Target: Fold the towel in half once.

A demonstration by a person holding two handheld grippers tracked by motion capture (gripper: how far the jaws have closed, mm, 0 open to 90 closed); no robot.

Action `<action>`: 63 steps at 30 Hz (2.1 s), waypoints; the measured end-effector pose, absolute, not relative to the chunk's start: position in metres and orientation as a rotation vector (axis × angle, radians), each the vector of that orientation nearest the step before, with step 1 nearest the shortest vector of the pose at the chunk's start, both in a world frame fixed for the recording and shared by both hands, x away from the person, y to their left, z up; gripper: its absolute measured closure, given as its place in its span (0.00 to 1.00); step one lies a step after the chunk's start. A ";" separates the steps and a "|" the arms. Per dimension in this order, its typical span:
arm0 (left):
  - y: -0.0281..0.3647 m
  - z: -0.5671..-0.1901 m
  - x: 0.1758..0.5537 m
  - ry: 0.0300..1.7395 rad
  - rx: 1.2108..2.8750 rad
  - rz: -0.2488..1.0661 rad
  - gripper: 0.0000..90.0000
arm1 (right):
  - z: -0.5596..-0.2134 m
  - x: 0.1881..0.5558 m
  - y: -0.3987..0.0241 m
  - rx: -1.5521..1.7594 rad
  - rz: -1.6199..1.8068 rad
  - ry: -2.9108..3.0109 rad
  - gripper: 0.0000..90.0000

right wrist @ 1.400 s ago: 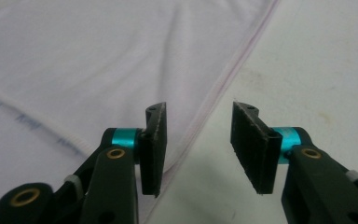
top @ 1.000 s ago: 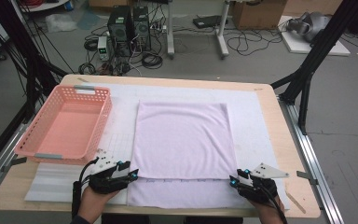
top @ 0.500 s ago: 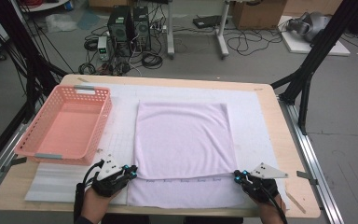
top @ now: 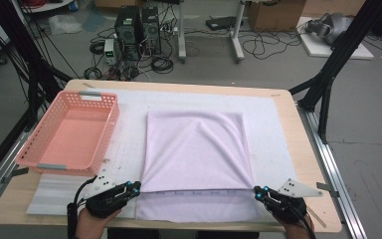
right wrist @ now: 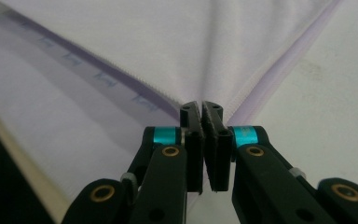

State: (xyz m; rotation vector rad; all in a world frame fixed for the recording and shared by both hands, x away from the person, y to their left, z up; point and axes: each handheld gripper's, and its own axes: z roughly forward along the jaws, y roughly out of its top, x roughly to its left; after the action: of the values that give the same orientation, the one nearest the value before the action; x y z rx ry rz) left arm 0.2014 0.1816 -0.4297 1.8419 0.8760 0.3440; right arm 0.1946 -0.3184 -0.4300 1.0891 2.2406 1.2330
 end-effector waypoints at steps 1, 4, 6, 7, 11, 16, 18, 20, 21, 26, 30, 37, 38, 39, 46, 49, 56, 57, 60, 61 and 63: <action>0.182 -0.429 0.198 0.873 1.846 0.342 0.95 | -0.429 0.190 -0.319 1.078 1.235 2.250 0.97; 0.184 -0.428 0.188 0.869 1.859 0.324 0.95 | -0.427 0.178 -0.322 1.056 1.244 2.267 0.97; 0.184 -0.427 0.179 0.854 1.874 0.318 0.95 | -0.427 0.171 -0.324 1.046 1.249 2.279 0.97; 0.184 -0.426 0.177 0.849 1.877 0.315 0.95 | -0.427 0.167 -0.325 1.041 1.251 2.282 0.97; 0.185 -0.426 0.164 0.846 1.893 0.290 0.95 | -0.426 0.156 -0.327 1.035 1.266 2.300 0.97; 0.184 -0.432 0.151 0.847 1.922 0.270 0.94 | -0.421 0.144 -0.329 1.023 1.249 2.312 0.95; 0.187 -0.436 0.155 0.882 1.903 0.283 0.76 | -0.427 0.146 -0.329 1.077 1.221 2.318 0.74; 0.194 -0.434 0.164 0.957 1.839 0.292 0.56 | -0.430 0.149 -0.334 1.163 1.294 2.255 0.68; 0.197 -0.433 0.167 0.968 1.811 0.301 0.56 | -0.430 0.152 -0.337 1.193 1.323 2.206 0.66; 0.199 -0.430 0.192 0.982 1.777 0.327 0.54 | -0.432 0.174 -0.336 1.281 1.272 2.125 0.66; 0.193 -0.430 0.219 0.991 1.766 0.343 0.54 | -0.436 0.203 -0.320 1.259 1.226 2.136 0.74; 0.186 -0.429 0.247 1.003 1.731 0.334 0.54 | -0.447 0.246 -0.308 1.328 1.128 2.130 0.79; 0.185 -0.429 0.249 1.006 1.728 0.329 0.54 | -0.448 0.251 -0.307 1.319 1.119 2.142 0.80; 0.185 -0.429 0.252 1.011 1.725 0.329 0.54 | -0.449 0.254 -0.305 1.330 1.108 2.154 0.84; 0.184 -0.428 0.262 1.045 1.704 0.331 0.54 | -0.443 0.253 -0.306 1.259 0.984 2.183 0.98; 0.182 -0.426 0.267 1.047 1.711 0.332 0.54 | -0.443 0.253 -0.314 1.319 1.015 2.209 0.95; 0.172 -0.426 0.310 1.106 1.739 0.342 0.51 | -0.427 0.254 -0.325 1.301 1.134 2.061 0.66; 0.170 -0.428 0.319 1.131 1.730 0.353 0.51 | -0.426 0.255 -0.326 1.306 1.134 2.049 0.66; 0.166 -0.433 0.345 1.185 1.750 0.377 0.51 | -0.428 0.262 -0.327 1.317 1.135 2.049 0.65; 0.164 -0.434 0.352 1.179 1.758 0.383 0.54 | -0.429 0.265 -0.327 1.315 1.133 2.057 0.65; 0.159 -0.438 0.364 1.205 1.811 0.414 0.57 | -0.430 0.272 -0.326 1.304 1.131 2.064 0.65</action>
State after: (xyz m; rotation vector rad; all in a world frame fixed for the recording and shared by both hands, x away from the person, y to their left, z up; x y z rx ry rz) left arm 0.3638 0.1589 -0.4384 1.8107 1.2054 0.4141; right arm 0.2721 -0.3256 -0.4298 1.3037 2.0641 1.1307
